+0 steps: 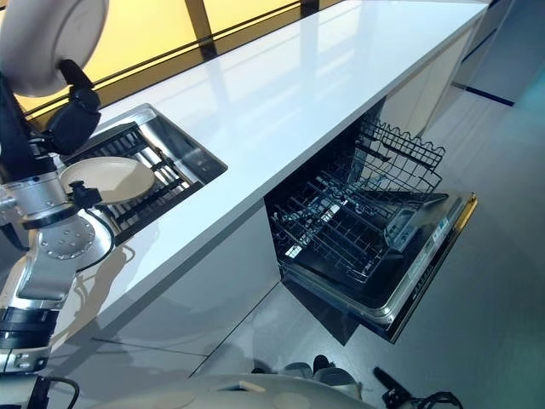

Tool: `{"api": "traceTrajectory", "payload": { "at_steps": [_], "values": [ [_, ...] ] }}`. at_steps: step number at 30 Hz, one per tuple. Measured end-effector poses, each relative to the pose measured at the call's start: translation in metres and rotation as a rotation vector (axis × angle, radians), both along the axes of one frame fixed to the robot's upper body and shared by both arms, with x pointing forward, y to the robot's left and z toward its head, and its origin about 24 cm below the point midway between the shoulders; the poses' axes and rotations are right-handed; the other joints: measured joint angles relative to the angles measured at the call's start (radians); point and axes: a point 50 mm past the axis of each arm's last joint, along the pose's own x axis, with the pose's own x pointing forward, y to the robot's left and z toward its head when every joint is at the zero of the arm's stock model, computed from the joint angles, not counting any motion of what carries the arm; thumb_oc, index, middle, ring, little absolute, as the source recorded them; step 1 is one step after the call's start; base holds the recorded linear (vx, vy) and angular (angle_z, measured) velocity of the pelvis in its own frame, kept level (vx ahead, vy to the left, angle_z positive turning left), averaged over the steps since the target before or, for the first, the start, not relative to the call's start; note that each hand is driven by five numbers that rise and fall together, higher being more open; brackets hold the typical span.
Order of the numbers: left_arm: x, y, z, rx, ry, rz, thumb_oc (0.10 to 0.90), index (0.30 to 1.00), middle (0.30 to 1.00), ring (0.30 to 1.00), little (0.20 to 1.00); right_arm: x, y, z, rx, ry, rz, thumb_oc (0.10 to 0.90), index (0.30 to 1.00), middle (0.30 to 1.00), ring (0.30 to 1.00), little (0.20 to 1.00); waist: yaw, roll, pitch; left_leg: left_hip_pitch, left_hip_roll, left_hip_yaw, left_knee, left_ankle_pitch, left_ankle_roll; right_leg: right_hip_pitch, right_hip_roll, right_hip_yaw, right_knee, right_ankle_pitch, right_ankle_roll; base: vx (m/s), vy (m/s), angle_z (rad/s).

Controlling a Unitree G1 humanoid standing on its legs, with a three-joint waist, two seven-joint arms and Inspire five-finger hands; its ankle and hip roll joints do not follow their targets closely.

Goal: Pick up plates and place into dishwasher.

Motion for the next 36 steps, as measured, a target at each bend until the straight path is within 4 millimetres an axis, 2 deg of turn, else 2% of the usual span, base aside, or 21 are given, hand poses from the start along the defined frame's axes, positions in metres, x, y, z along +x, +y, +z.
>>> {"api": "traceTrajectory", "payload": {
  "at_steps": [4,7,8,12,16,20,23,29,32,34,36],
  "values": [
    [0.0,-0.007,-0.002,0.022,-0.015,-0.025,0.1,0.3,0.3,0.3,0.2,0.028,-0.02,0.025,-0.275,-0.051,-0.074,0.8,0.9,0.9,0.9,0.9,-0.015,0.003,-0.002,0.0,-0.001,0.027,0.002,-0.003,0.002,-0.014,0.002,0.028,0.006,0.006,0.003,-0.04,0.029,-0.21],
    [-0.001,-0.009,-0.002,0.022,-0.026,-0.034,0.1,0.3,0.3,0.3,0.2,0.06,-0.027,0.059,-0.507,-0.131,-0.059,0.8,0.9,0.9,0.9,0.9,-0.03,0.004,-0.002,0.001,-0.003,0.042,0.005,-0.005,0.004,-0.023,0.001,0.038,0.011,0.007,0.004,-0.04,0.002,-0.16],
    [-0.001,-0.011,-0.002,0.025,-0.033,-0.049,0.1,0.3,0.3,0.3,0.2,0.074,-0.028,0.074,-0.604,-0.186,-0.027,0.8,0.9,0.9,0.9,0.9,-0.029,0.004,-0.002,-0.001,-0.008,0.051,0.005,-0.005,0.004,-0.033,0.002,0.047,0.02,0.007,0.004,-0.03,-0.017,-0.16],
    [0.0,-0.016,-0.003,0.003,0.002,-0.141,0.1,0.3,0.3,0.3,0.2,0.099,-0.027,0.105,-0.753,-0.33,0.092,0.8,0.9,0.9,0.9,0.9,-0.027,0.004,-0.002,-0.004,-0.009,0.055,0.005,-0.006,0.006,-0.042,0.002,0.053,0.025,0.007,0.004,-0.03,-0.041,-0.06],
    [0.005,-0.033,-0.011,-0.044,0.182,-0.406,0.1,0.3,0.3,0.3,0.2,0.126,-0.018,0.134,-0.863,-0.511,0.328,0.8,0.9,0.9,0.9,0.9,-0.023,0.003,-0.001,-0.012,-0.008,0.05,0.005,-0.005,0.006,-0.047,0.0,0.05,0.022,0.007,0.005,-0.02,-0.062,0.03],
    [0.006,-0.047,-0.028,0.009,0.344,-0.544,0.1,0.3,0.3,0.3,0.2,0.141,-0.016,0.156,-0.936,-0.619,0.45,0.8,0.9,0.9,0.9,0.9,-0.015,0.004,-0.001,-0.015,-0.008,0.049,0.005,-0.005,0.006,-0.048,0.001,0.049,0.017,0.007,0.004,-0.02,-0.054,0.01],
    [0.005,-0.054,-0.039,0.051,0.445,-0.605,0.1,0.3,0.3,0.3,0.2,0.154,-0.016,0.186,-1.049,-0.718,0.56,0.8,0.9,0.9,0.9,0.9,-0.012,0.005,0.0,-0.019,-0.004,0.047,0.005,-0.005,0.006,-0.047,0.001,0.045,0.011,0.008,0.004,-0.03,-0.074,0.03],
    [0.006,-0.065,-0.048,0.13,0.596,-0.733,0.1,0.3,0.3,0.3,0.2,0.175,0.0,0.26,-1.344,-0.979,0.878,0.8,0.9,0.9,0.9,0.9,-0.008,0.004,0.0,-0.017,0.0,0.027,0.005,-0.004,0.003,-0.031,0.002,0.023,0.001,0.008,0.004,-0.01,-0.083,0.09],
    [0.006,-0.067,-0.05,0.168,0.64,-0.761,0.1,0.3,0.3,0.3,0.2,0.182,0.008,0.283,-1.429,-1.068,1.019,0.8,0.9,0.9,0.9,0.9,0.003,0.003,0.001,-0.017,0.003,0.022,0.005,-0.002,0.0,-0.029,0.004,0.02,0.001,0.008,0.004,-0.01,-0.075,0.06],
    [0.006,-0.067,-0.049,0.191,0.658,-0.765,0.1,0.3,0.3,0.3,0.2,0.186,0.018,0.299,-1.472,-1.117,1.193,0.8,0.9,0.9,0.9,0.9,0.011,0.002,0.002,-0.018,0.004,0.018,0.006,-0.001,-0.001,-0.028,0.006,0.015,0.001,0.008,0.004,0.0,-0.087,0.05],
    [0.005,-0.066,-0.049,0.204,0.662,-0.764,0.1,0.3,0.3,0.3,0.2,0.187,0.023,0.307,-1.483,-1.138,1.295,0.8,0.9,0.9,0.9,0.9,0.016,0.001,0.002,-0.019,0.005,0.016,0.006,0.0,-0.002,-0.028,0.006,0.012,0.0,0.008,0.004,0.01,-0.073,0.04]
  ]
}}
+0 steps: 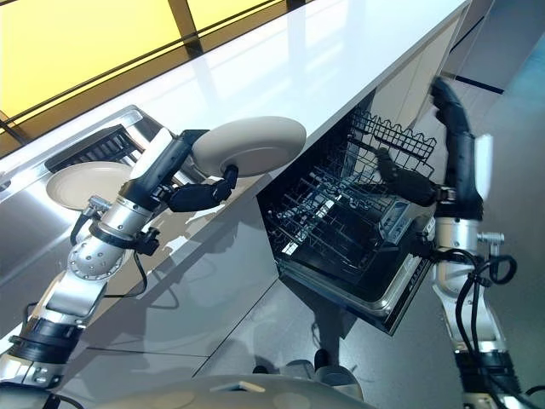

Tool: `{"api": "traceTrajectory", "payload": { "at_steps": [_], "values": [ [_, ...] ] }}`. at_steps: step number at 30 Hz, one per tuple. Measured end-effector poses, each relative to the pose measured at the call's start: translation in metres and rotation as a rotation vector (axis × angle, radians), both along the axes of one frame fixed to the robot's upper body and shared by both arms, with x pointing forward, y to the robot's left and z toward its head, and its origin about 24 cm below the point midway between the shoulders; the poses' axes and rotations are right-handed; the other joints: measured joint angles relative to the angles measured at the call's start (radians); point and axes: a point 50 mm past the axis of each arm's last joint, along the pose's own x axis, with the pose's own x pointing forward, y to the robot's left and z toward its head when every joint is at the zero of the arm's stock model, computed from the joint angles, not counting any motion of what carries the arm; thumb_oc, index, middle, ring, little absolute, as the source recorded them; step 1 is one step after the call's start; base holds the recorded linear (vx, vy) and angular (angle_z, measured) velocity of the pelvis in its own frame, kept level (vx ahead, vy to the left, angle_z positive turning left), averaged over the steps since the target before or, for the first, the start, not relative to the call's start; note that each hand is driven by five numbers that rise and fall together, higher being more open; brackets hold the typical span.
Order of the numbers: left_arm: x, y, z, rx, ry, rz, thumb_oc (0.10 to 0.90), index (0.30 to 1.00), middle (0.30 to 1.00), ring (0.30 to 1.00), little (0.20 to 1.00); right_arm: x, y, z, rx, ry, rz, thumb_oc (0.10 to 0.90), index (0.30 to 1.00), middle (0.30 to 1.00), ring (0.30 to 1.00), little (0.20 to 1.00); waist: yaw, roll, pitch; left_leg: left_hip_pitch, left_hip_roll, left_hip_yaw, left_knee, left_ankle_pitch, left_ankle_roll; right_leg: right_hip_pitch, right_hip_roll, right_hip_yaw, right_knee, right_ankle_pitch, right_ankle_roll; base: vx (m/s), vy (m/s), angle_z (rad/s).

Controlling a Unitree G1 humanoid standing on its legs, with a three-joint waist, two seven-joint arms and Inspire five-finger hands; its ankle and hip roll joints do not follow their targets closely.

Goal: Pick up plates and place into dishwasher.

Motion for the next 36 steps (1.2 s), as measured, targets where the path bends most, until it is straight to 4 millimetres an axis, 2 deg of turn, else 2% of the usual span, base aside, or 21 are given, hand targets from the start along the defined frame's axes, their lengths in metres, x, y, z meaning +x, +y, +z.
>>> {"api": "traceTrajectory", "payload": {
  "at_steps": [5,10,15,19,24,28,31,35,36],
  "values": [
    [-0.002,0.0,0.004,0.031,-0.046,-0.011,0.1,0.3,0.3,0.3,0.2,0.003,0.014,0.014,-0.176,0.051,0.168,0.8,0.9,0.9,0.9,0.9,0.024,-0.007,0.004,-0.001,0.0,-0.007,0.0,0.001,-0.001,0.001,-0.001,-0.01,0.0,0.0,0.0,0.0,-0.065,0.03],
    [-0.003,0.003,0.006,0.073,-0.071,0.006,0.1,0.3,0.3,0.3,0.2,0.007,0.027,0.032,-0.246,0.0,0.246,0.8,0.9,0.9,0.9,0.9,0.037,-0.012,0.008,-0.004,0.001,-0.013,0.0,0.001,-0.002,0.002,-0.001,-0.017,-0.001,0.0,0.0,-0.01,-0.043,0.04],
    [-0.003,0.003,0.007,0.088,-0.087,0.012,0.1,0.3,0.3,0.3,0.2,0.006,0.04,0.057,-0.386,-0.038,0.348,0.8,0.9,0.9,0.9,0.9,0.044,-0.016,0.011,-0.014,0.002,-0.029,0.0,0.006,-0.004,0.0,-0.001,-0.047,-0.001,0.0,0.0,-0.02,-0.028,0.11],
    [-0.002,0.003,0.011,0.117,-0.104,0.006,0.1,0.3,0.3,0.3,0.2,0.008,0.055,0.07,-0.4,-0.054,0.473,0.8,0.9,0.9,0.9,0.9,0.046,-0.029,0.019,-0.016,0.002,-0.04,0.0,0.01,-0.006,0.0,-0.001,-0.06,-0.001,-0.001,0.0,-0.01,-0.01,0.07],
    [-0.001,0.001,0.012,0.157,-0.081,-0.029,0.1,0.3,0.3,0.3,0.2,0.012,0.07,0.076,-0.392,-0.01,0.638,0.8,0.9,0.9,0.9,0.9,0.064,-0.035,0.024,-0.018,-0.001,-0.044,0.013,0.009,-0.006,0.004,-0.003,-0.059,-0.001,-0.001,-0.001,0.01,-0.001,0.01],
    [0.0,0.0,0.015,0.181,-0.078,-0.05,0.1,0.3,0.3,0.3,0.2,0.015,0.081,0.073,-0.41,0.094,0.765,0.8,0.9,0.9,0.9,0.9,0.07,-0.04,0.04,-0.016,-0.005,-0.055,0.031,0.005,-0.01,0.016,-0.002,-0.06,-0.001,-0.001,-0.001,0.04,0.022,0.04],
    [0.001,-0.001,0.016,0.188,-0.079,-0.057,0.1,0.3,0.3,0.3,0.2,0.016,0.086,0.066,-0.417,0.173,0.826,0.8,0.9,0.9,0.9,0.9,0.075,-0.04,0.04,-0.015,-0.005,-0.056,0.031,0.005,-0.01,0.017,-0.002,-0.059,-0.001,-0.001,-0.001,0.05,0.026,0.0],
    [0.001,0.0,0.017,0.212,-0.074,-0.062,0.1,0.3,0.3,0.3,0.2,0.02,0.088,0.066,-0.424,0.23,0.853,0.8,0.9,0.9,0.9,0.9,0.07,-0.04,0.04,-0.013,-0.006,-0.054,0.03,0.005,-0.01,0.018,-0.003,-0.059,-0.001,0.0,-0.002,0.05,0.021,-0.02],
    [0.001,0.0,0.018,0.213,-0.079,-0.061,0.1,0.3,0.3,0.3,0.2,0.021,0.091,0.066,-0.433,0.252,0.864,0.366,0.528,0.528,0.528,0.466,0.068,-0.04,0.04,-0.012,-0.006,-0.055,0.03,0.005,-0.01,0.018,-0.003,-0.059,-0.001,0.0,-0.003,0.03,0.006,-0.01]
  ]
}}
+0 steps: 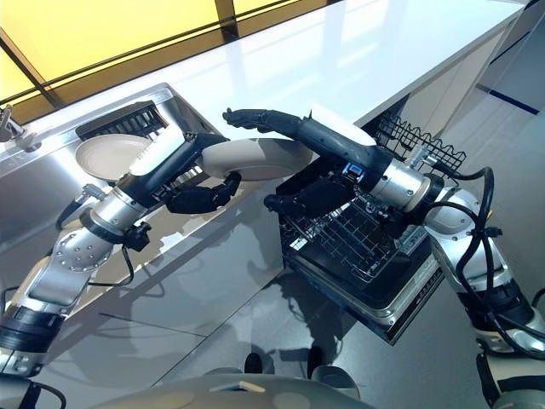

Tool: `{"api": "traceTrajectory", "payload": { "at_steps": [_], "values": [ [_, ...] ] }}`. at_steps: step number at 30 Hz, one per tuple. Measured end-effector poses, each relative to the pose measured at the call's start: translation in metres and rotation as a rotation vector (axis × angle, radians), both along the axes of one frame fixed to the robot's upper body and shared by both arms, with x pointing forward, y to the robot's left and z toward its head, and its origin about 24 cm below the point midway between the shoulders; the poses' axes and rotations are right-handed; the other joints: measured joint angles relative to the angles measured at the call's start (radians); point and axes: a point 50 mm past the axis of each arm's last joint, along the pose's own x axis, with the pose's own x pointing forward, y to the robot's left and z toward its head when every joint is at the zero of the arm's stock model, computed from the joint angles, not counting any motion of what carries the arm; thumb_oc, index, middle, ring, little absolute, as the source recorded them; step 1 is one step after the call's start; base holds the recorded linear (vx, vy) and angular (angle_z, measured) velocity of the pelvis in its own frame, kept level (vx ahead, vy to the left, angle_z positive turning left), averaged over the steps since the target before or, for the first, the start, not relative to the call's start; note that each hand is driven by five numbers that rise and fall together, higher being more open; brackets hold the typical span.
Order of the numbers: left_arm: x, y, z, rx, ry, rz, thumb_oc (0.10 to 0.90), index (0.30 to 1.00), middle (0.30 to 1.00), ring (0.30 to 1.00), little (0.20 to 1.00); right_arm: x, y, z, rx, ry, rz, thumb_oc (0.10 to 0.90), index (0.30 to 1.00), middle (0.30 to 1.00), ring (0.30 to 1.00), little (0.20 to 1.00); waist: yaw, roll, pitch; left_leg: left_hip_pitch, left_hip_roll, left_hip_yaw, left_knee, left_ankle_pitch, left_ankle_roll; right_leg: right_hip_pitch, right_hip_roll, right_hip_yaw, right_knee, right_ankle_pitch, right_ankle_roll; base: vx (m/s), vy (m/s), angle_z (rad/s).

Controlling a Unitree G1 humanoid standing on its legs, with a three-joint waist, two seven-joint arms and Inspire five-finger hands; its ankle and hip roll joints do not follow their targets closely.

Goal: Pick up plates and place into dishwasher.

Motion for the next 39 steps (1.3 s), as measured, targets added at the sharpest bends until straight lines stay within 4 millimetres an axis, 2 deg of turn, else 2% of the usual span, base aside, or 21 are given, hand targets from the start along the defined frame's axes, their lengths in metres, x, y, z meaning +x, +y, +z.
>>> {"api": "traceTrajectory", "payload": {
  "at_steps": [1,9,15,20,21,22,23,29,32,36,39],
  "values": [
    [0.0,0.0,0.001,0.013,-0.009,0.005,0.1,0.3,0.3,0.3,0.2,0.001,0.001,0.0,-0.008,0.01,-0.001,0.1,0.3,0.3,0.3,0.2,-0.001,0.0,0.0,0.0,0.001,0.0,-0.001,0.0,0.0,0.0,0.0,0.0,0.0,0.0,-0.001,0.04,0.0,-0.01],
    [-0.007,-0.004,0.006,0.082,-0.272,0.03,0.1,0.3,0.3,0.3,0.2,0.006,-0.003,0.001,0.025,0.015,-0.08,0.1,0.3,0.3,0.3,0.2,0.0,0.0,0.0,0.0,0.007,-0.025,-0.016,0.006,0.002,0.006,0.0,-0.026,0.0,0.001,-0.001,0.01,-0.02,0.09],
    [-0.009,-0.006,0.007,0.029,-0.308,0.025,0.1,0.3,0.3,0.3,0.2,0.006,-0.004,0.007,0.09,-0.03,-0.105,0.1,0.3,0.3,0.3,0.2,0.024,0.0,0.0,-0.001,0.006,-0.029,-0.011,0.006,0.002,0.008,0.0,-0.031,0.0,-0.001,-0.001,0.0,-0.007,0.03],
    [-0.01,-0.006,0.008,0.017,-0.325,0.034,0.1,0.3,0.3,0.3,0.2,0.005,-0.003,0.008,0.107,-0.054,-0.109,0.1,0.3,0.3,0.3,0.2,0.025,-0.002,-0.001,-0.001,0.006,-0.035,-0.013,0.011,0.001,0.011,-0.001,-0.035,0.0,-0.001,-0.001,0.01,-0.002,0.02],
    [-0.009,-0.006,0.008,0.011,-0.329,0.038,0.314,0.484,0.484,0.484,0.414,0.005,-0.002,0.008,0.117,-0.062,-0.111,0.1,0.3,0.3,0.3,0.2,0.024,-0.002,-0.001,-0.001,0.006,-0.038,-0.016,0.013,0.0,0.011,-0.001,-0.036,0.0,-0.001,-0.001,0.01,-0.002,0.06],
    [-0.009,-0.005,0.008,0.008,-0.331,0.041,0.443,0.594,0.594,0.594,0.543,0.005,-0.001,0.008,0.123,-0.064,-0.113,0.1,0.3,0.3,0.3,0.2,0.023,-0.002,-0.001,-0.001,0.006,-0.039,-0.017,0.015,0.0,0.011,-0.001,-0.037,0.0,-0.001,-0.001,0.0,-0.002,0.05],
    [-0.009,-0.005,0.008,0.005,-0.33,0.043,0.8,0.9,0.9,0.9,0.9,0.005,-0.001,0.007,0.126,-0.066,-0.115,0.1,0.3,0.3,0.3,0.2,0.024,-0.002,-0.001,-0.001,0.006,-0.042,-0.017,0.016,0.0,0.012,-0.001,-0.038,0.0,-0.001,-0.001,-0.01,-0.001,0.07],
    [-0.005,-0.01,0.005,-0.147,-0.255,0.068,0.8,0.9,0.9,0.9,0.9,0.006,0.001,0.002,0.197,-0.084,-0.163,0.1,0.3,0.3,0.3,0.2,0.027,-0.003,-0.001,-0.012,-0.001,-0.055,0.0,0.017,-0.001,0.012,-0.002,-0.035,0.0,-0.001,-0.001,-0.03,0.013,0.07],
    [-0.004,-0.009,0.005,-0.163,-0.246,0.087,0.8,0.9,0.9,0.9,0.9,0.014,-0.009,-0.004,0.28,-0.094,-0.305,0.1,0.3,0.3,0.3,0.2,0.027,-0.003,-0.001,-0.026,-0.006,-0.057,0.017,0.014,-0.001,0.007,-0.005,-0.026,0.0,-0.001,-0.001,-0.02,0.034,0.03],
    [0.001,0.0,0.005,-0.224,-0.201,0.162,0.8,0.9,0.9,0.9,0.9,0.032,-0.045,-0.017,0.358,-0.118,-0.606,0.1,0.3,0.3,0.3,0.2,0.027,-0.003,-0.001,-0.023,-0.008,-0.047,0.017,0.014,0.0,0.004,-0.006,-0.01,0.0,-0.001,0.0,0.0,0.032,-0.08],
    [0.005,0.01,0.008,-0.292,-0.175,0.228,0.8,0.9,0.9,0.9,0.9,0.032,-0.073,-0.026,0.412,-0.149,-0.797,0.1,0.3,0.3,0.3,0.2,0.02,-0.002,-0.002,-0.022,-0.007,-0.044,0.009,0.016,0.003,0.001,-0.005,-0.006,0.0,0.0,-0.001,0.0,0.015,-0.05]
  ]
}}
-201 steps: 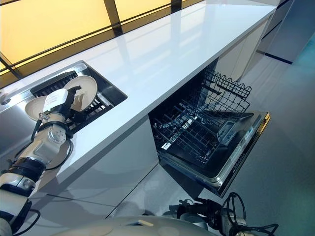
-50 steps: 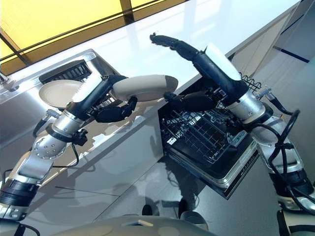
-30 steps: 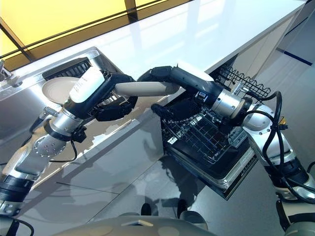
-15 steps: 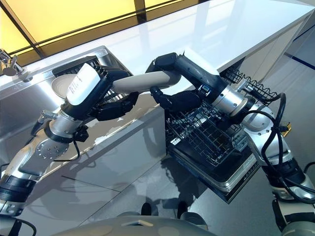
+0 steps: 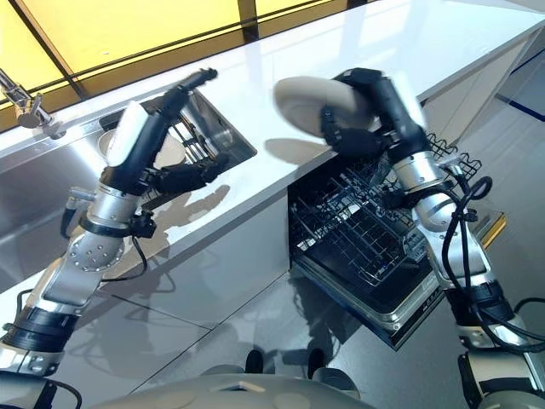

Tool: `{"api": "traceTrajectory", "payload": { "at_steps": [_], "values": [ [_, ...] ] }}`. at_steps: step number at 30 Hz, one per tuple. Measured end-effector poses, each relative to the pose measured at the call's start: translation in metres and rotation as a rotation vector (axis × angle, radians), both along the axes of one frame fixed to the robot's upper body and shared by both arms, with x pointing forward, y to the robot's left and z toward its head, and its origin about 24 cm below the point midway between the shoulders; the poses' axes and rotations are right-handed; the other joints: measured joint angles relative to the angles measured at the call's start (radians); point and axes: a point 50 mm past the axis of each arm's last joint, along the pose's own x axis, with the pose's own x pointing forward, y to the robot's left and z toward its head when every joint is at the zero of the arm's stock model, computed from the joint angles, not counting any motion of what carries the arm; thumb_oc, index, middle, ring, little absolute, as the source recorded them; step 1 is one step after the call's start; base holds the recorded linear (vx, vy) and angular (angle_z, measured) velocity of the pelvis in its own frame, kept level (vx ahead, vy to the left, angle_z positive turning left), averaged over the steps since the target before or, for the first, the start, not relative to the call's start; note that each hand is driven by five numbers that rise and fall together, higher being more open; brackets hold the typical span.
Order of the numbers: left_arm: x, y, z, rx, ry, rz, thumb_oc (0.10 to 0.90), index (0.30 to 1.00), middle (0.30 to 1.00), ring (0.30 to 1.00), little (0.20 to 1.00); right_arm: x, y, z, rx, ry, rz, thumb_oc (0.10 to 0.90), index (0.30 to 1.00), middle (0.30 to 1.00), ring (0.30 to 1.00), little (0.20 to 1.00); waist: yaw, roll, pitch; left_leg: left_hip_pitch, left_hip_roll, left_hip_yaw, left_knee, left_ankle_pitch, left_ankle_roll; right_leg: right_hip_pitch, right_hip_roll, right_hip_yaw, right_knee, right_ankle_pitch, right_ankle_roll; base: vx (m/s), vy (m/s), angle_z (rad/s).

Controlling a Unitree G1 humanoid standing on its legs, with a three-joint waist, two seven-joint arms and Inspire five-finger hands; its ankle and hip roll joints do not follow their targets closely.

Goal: Pick up plates and place into dishwasher.

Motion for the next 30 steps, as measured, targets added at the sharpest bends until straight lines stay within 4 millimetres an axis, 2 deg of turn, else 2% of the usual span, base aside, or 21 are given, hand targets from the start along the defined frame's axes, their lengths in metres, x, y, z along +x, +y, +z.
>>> {"api": "traceTrajectory", "payload": {
  "at_steps": [6,12,17,22,26,30],
  "values": [
    [0.008,0.025,-0.002,-0.117,0.063,0.135,0.8,0.9,0.9,0.9,0.9,-0.007,-0.052,-0.026,0.057,0.013,-0.36,0.1,0.3,0.3,0.3,0.2,-0.026,0.002,0.0,0.005,0.001,-0.003,-0.018,0.004,0.001,-0.002,0.001,-0.001,0.0,0.004,-0.006,0.0,0.0,0.0],
    [0.014,0.043,-0.015,-0.146,0.128,0.237,0.8,0.9,0.9,0.9,0.9,-0.008,-0.085,-0.055,0.085,0.131,-0.566,0.1,0.3,0.3,0.3,0.2,-0.026,0.007,0.003,0.005,0.0,-0.002,-0.009,0.003,0.001,0.0,0.001,0.0,0.0,0.004,-0.006,-0.01,-0.003,-0.01],
    [0.014,0.051,-0.02,-0.162,0.144,0.292,0.8,0.9,0.9,0.9,0.9,-0.012,-0.101,-0.081,0.08,0.259,-0.654,0.1,0.3,0.3,0.3,0.2,-0.017,0.024,0.012,0.023,0.001,-0.005,-0.019,0.003,0.001,0.017,0.0,-0.002,0.0,0.0,-0.001,0.0,0.0,0.0],
    [0.012,0.064,-0.015,-0.192,0.111,0.365,0.8,0.9,0.9,0.9,0.9,-0.019,-0.109,-0.098,0.072,0.352,-0.707,0.1,0.3,0.3,0.3,0.2,-0.017,0.031,0.015,0.02,0.008,-0.025,-0.038,0.017,0.001,0.015,-0.001,-0.028,0.0,0.003,-0.005,0.02,-0.036,0.12],
    [0.012,0.067,-0.012,-0.187,0.104,0.379,0.8,0.9,0.9,0.9,0.9,-0.019,-0.112,-0.109,0.067,0.418,-0.736,0.1,0.3,0.3,0.3,0.2,0.008,0.031,0.015,0.014,0.008,-0.033,-0.033,0.02,0.001,0.014,-0.001,-0.038,0.0,0.001,-0.003,0.02,-0.032,0.09],
    [0.013,0.076,-0.01,-0.113,0.133,0.425,0.8,0.9,0.9,0.9,0.9,-0.008,-0.112,-0.128,0.075,0.547,-0.777,0.1,0.3,0.3,0.3,0.2,0.032,0.032,0.017,-0.006,-0.001,-0.052,-0.007,0.019,-0.002,0.016,-0.006,-0.059,0.0,-0.006,-0.006,0.06,-0.039,0.19]
  ]
}}
